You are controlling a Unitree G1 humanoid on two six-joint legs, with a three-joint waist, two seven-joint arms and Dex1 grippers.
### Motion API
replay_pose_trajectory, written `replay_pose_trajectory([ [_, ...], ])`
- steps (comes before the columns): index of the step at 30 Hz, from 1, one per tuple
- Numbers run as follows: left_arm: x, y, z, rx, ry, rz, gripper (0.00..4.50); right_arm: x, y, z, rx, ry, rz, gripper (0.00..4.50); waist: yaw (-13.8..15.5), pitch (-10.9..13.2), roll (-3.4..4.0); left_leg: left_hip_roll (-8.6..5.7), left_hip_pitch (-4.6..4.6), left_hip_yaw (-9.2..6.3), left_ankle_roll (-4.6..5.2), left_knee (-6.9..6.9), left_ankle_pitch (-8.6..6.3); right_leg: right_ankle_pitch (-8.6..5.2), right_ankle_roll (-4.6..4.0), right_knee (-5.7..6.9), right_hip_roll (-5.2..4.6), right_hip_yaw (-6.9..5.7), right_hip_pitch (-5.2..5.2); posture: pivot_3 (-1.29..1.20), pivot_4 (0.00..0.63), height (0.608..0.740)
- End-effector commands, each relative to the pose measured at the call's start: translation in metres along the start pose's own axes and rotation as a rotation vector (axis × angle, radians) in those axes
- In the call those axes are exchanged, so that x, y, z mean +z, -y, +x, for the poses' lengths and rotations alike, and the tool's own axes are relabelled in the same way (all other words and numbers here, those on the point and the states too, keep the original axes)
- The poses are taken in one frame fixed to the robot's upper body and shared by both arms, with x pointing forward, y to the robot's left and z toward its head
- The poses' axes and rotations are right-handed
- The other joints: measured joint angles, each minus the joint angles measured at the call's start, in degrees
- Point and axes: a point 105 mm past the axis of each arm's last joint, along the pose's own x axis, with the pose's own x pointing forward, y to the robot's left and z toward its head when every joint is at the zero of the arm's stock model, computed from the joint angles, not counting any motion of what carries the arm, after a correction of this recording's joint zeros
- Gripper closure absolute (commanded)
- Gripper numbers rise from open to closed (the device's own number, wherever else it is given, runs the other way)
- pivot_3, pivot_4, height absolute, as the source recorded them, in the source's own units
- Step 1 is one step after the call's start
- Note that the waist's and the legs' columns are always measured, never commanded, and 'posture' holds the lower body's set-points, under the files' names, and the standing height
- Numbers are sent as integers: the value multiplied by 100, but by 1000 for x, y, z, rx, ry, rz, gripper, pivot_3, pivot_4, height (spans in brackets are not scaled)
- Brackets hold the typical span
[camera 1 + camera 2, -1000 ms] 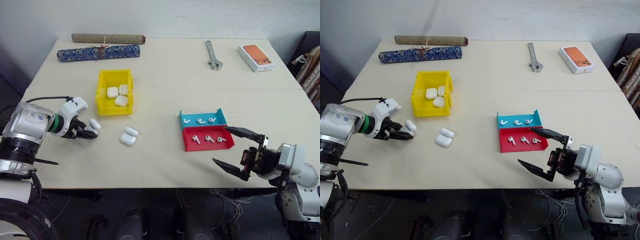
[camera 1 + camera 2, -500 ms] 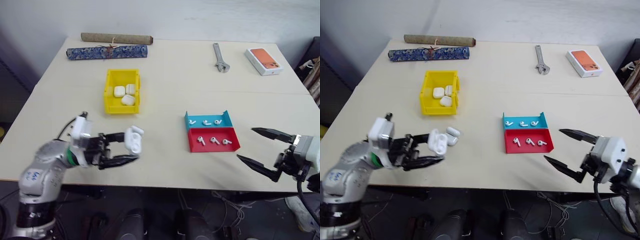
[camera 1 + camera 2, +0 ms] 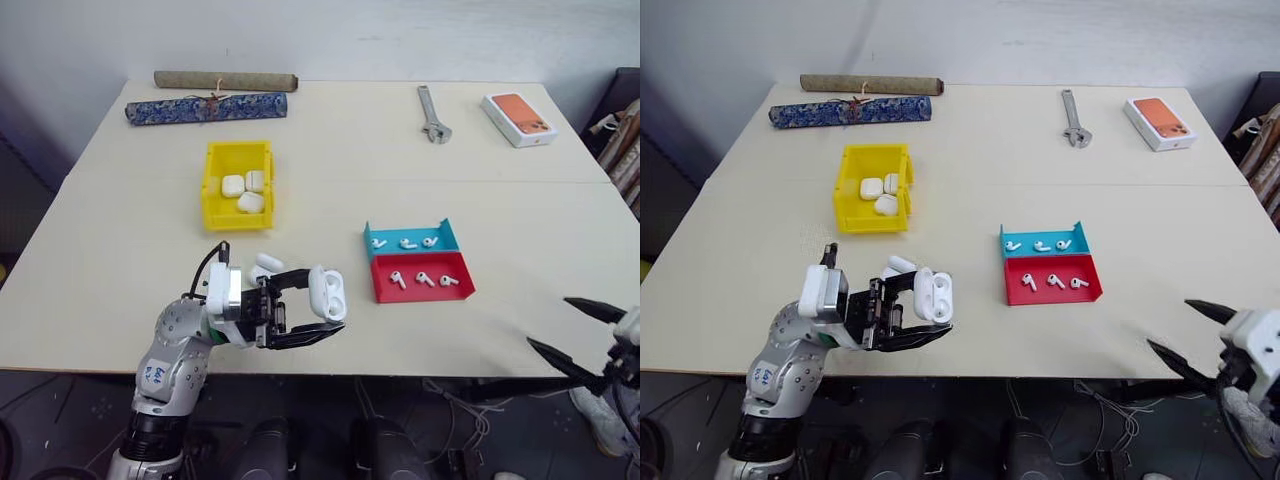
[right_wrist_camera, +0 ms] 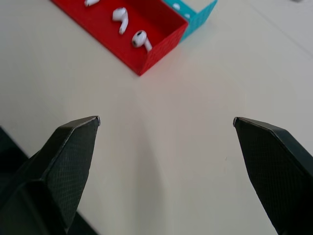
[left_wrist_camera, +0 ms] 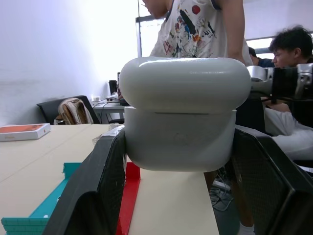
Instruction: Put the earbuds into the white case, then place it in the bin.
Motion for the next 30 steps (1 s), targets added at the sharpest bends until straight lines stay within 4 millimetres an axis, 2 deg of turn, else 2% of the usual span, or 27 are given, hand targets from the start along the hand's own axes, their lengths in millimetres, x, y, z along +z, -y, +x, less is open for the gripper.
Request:
replay_pose_trajectory([
  [1, 3, 0, -3, -12, -8, 22, 1709, 34, 1, 14, 154, 35, -39, 0, 2, -1, 2, 0, 0, -4, 0, 0, 0, 0, 0, 1, 0, -3, -1, 0, 150, 740],
  [3, 1, -1, -4, -9, -16, 22, 1709, 52, -2, 27, 256, 19, -49, 0, -3, 0, 3, 3, -1, -9, -1, 0, 0, 0, 0, 5, 0, -7, -2, 0, 150, 740],
  [6, -1, -1, -4, -10, -25, 19, 1709, 60, -8, 43, 359, -79, -74, 0, -11, 0, 1, 4, -6, -15, -1, 0, 0, 0, 0, 3, 0, -11, -2, 0, 150, 740],
  [9, -3, -1, -3, -5, -29, 17, 1709, 53, -14, 60, 439, -207, -120, 0, 26, 1, 0, 4, -10, -22, 0, 3, 0, 0, 0, -2, -4, -17, -1, 0, 150, 740],
  [12, -3, 0, -2, 2, -32, 15, 1709, 48, -14, 77, 463, -262, -157, 0, 34, 1, 0, 2, -18, -19, 1, 6, -1, 2, 2, -11, -6, -16, -5, 0, 150, 740],
  [15, -2, 1, -3, 11, -38, 12, 1709, 46, -13, 90, 481, -278, -183, 625, 39, 2, 0, 1, -24, -19, 1, 7, -1, 2, 4, -18, -7, -17, -8, 0, 150, 740],
  [19, -4, 3, -5, 24, -48, 1, 1709, 41, -7, 103, 488, -308, -251, 1987, 38, 2, 0, 0, -24, -17, 1, 7, -1, 4, 6, -18, -6, -19, -8, 0, 150, 740],
  [25, -6, 6, -5, 28, -54, -10, 1709, 47, -2, 126, 489, -355, -330, 1987, -46, 3, 3, 1, -24, -16, -1, 9, 0, 4, 8, -15, -6, -20, -9, 0, 150, 740],
  [30, -6, 6, -4, 30, -58, -14, 1709, 46, 1, 135, 489, -406, -376, 1987, -52, 3, 3, 1, -25, -15, -2, 9, 0, 4, 8, -11, -6, -20, -13, 0, 150, 740],
])
